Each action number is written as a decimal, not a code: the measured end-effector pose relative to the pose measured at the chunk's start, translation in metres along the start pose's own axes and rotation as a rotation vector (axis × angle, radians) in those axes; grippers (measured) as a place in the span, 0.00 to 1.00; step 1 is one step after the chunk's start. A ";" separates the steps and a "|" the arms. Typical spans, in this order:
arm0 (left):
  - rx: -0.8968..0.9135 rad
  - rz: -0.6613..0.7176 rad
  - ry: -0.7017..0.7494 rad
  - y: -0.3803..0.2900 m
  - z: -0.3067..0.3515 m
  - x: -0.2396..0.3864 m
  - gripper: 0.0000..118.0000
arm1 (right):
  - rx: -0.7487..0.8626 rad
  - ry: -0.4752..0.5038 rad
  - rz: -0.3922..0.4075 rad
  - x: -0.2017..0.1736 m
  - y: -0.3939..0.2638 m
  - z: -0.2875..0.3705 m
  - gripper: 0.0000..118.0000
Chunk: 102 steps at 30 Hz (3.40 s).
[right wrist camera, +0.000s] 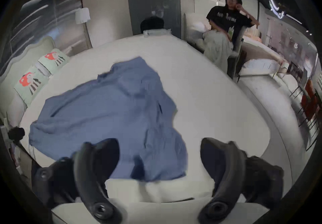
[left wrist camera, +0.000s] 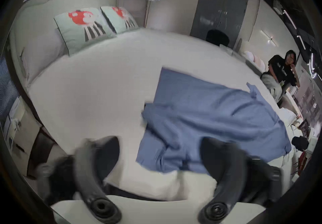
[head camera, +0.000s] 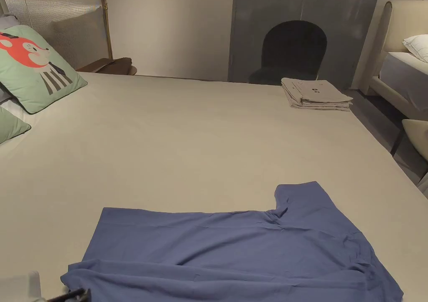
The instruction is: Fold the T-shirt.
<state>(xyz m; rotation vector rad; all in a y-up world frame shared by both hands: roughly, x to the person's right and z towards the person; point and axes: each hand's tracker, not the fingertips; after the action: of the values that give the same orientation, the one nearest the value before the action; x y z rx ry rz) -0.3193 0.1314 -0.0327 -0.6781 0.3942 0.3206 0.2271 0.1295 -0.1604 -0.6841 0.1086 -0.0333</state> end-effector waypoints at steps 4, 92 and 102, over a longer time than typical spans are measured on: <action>0.250 -0.016 -0.038 0.035 0.024 0.019 0.92 | 0.218 -0.001 0.002 -0.010 0.034 0.010 0.82; -0.123 -0.093 -0.010 0.060 -0.019 -0.015 0.02 | -0.144 0.133 0.099 0.002 0.084 0.011 0.05; -0.217 -0.041 0.006 0.007 -0.031 -0.037 0.02 | -0.279 0.069 0.096 0.007 0.014 0.007 0.05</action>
<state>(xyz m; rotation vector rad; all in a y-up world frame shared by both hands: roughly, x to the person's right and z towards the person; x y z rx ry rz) -0.3620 0.1103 -0.0415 -0.8989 0.3536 0.3249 0.2349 0.1441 -0.1640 -0.9558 0.2148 0.0514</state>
